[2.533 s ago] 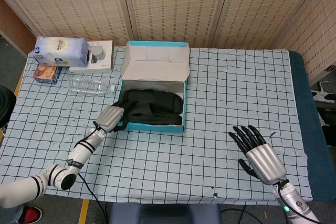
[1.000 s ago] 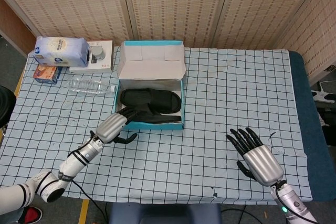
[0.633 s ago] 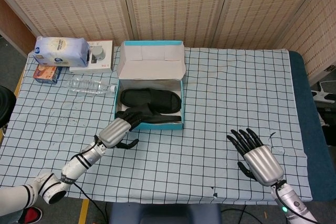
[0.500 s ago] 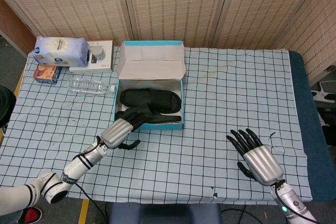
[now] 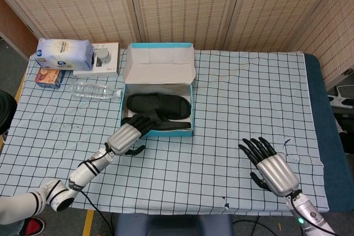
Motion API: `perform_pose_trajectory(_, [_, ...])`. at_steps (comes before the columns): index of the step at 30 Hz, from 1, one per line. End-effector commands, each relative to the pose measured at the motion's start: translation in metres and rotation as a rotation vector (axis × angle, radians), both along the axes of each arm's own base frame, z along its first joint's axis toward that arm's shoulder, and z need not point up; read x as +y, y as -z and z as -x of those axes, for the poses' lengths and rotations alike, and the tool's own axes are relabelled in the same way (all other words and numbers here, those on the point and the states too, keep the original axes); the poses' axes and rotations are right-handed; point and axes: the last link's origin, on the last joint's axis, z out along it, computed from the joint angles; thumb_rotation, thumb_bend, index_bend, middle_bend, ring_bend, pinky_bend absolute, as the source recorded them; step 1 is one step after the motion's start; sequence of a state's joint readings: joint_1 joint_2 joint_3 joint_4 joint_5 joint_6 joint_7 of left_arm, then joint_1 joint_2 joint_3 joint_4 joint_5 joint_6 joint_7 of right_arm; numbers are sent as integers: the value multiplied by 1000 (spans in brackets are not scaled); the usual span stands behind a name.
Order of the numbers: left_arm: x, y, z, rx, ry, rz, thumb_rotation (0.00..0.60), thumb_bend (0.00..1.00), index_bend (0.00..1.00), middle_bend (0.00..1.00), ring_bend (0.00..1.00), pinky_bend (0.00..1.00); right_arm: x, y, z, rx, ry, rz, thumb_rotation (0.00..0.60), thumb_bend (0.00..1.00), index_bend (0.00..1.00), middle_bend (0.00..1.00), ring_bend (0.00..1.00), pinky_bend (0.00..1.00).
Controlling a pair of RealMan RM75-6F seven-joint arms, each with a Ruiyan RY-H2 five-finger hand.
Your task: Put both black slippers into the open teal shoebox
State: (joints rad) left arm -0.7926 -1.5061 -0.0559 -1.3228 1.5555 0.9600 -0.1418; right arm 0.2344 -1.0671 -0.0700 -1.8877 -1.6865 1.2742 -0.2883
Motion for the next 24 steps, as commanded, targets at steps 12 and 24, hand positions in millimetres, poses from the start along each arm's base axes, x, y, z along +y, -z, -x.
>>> perform_pose_trajectory(12, [2,17,15,75,-27,71,600,436,58,74,0,74,0,0,-1,0,-2,-3,595,364,0,0,0,0])
perform_pose_trajectory(24, [6,11,7,-2,-20,57,600,439,57,79,0,74,0,-1,-1,6,2,4,595,363,0,0,0,0])
